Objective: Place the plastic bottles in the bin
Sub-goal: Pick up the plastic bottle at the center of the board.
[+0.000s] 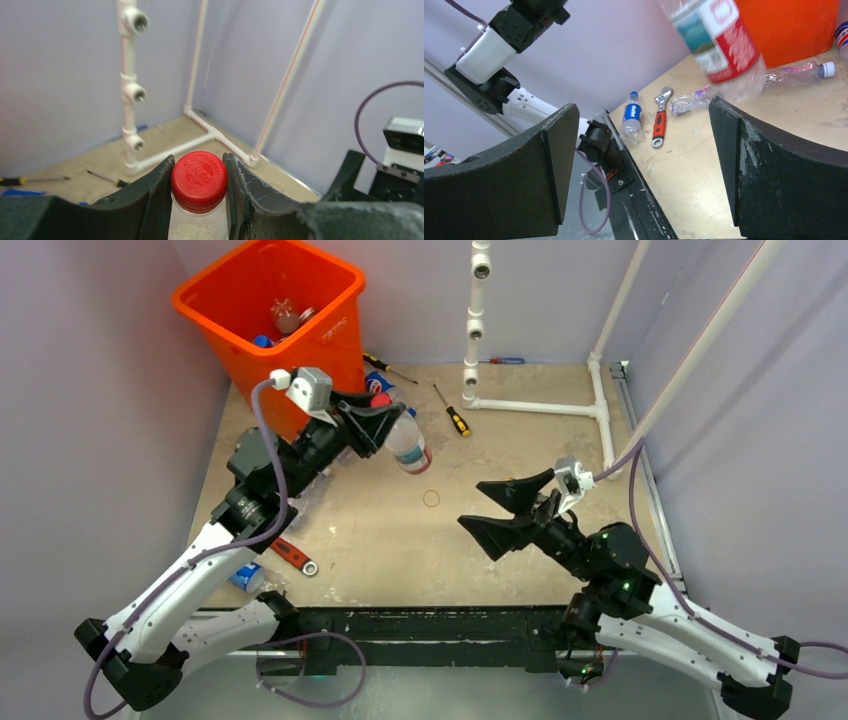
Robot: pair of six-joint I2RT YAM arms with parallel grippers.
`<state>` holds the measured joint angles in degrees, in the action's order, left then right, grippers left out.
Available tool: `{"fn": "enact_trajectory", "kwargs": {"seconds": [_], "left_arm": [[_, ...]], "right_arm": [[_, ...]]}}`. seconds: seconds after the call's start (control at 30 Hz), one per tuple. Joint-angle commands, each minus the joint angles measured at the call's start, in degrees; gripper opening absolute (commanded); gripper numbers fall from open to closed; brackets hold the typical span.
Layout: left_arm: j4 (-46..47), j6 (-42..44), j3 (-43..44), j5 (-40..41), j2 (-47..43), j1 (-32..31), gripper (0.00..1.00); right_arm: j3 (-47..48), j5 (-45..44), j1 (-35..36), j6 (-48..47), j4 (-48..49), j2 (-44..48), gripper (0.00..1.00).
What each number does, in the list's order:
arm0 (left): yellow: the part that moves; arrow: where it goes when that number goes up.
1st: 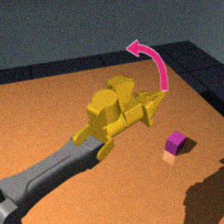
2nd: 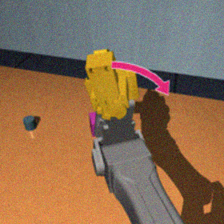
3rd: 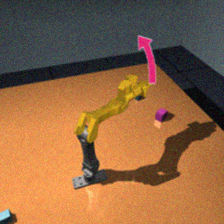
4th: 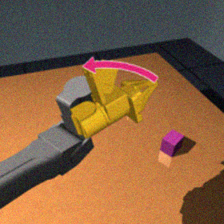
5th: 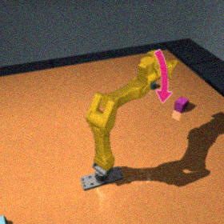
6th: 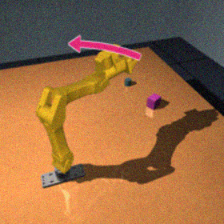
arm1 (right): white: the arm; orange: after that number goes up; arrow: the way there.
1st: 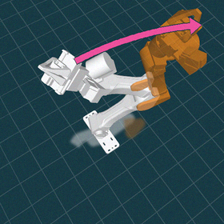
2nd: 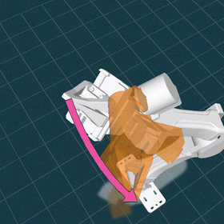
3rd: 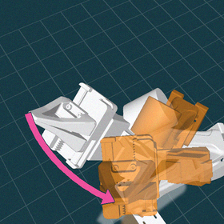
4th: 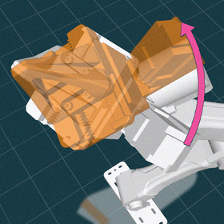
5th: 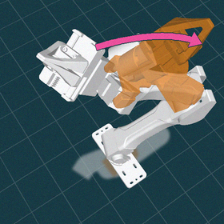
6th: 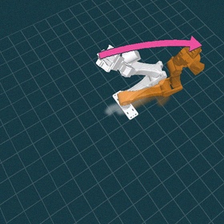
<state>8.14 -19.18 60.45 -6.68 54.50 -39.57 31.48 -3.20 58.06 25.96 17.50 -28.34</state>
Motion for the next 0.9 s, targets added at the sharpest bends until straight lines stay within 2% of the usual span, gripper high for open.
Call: {"fn": "enact_trajectory", "kwargs": {"seconds": [0.0, 0.1, 0.27, 0.47, 0.57, 0.67, 0.77, 0.87], "left_arm": [[1.05, 10.39, 6.85, 9.83, -1.24, -0.17, 0.00], [5.92, 14.88, 9.50, 12.41, -1.16, -0.18, 0.00], [14.14, 27.45, 14.50, 14.89, 1.98, -0.24, 0.00], [20.79, 42.53, 26.03, 29.47, 12.33, 0.02, 0.00], [24.61, 46.26, 30.40, 31.52, 16.79, 0.89, 0.00], [26.40, 45.59, 35.05, 32.37, 22.10, 6.60, 0.00], [26.65, 36.99, 37.72, 30.50, 26.63, 18.34, 0.00], [30.35, 31.11, 36.84, 28.27, 30.34, 25.45, 0.00]], "right_arm": [[-1.26, 0.90, -0.14, 3.20, -3.65, -0.14, 0.99], [-3.18, -1.22, -0.14, 5.33, -4.23, -0.30, 0.99], [-8.76, 2.56, -0.14, 6.12, 3.56, 0.99, 0.99], [-7.70, 3.06, -0.14, 4.45, 2.48, -2.68, 0.99], [-7.58, 3.11, -0.14, 3.35, 2.93, -3.92, 0.99], [-7.28, 3.11, -0.14, 3.24, 2.38, -4.46, 0.99], [-7.01, 2.38, -0.14, 3.06, 1.00, -4.18, 0.99], [-7.19, 0.65, -0.14, 2.96, -0.61, -3.11, 0.99]]}}
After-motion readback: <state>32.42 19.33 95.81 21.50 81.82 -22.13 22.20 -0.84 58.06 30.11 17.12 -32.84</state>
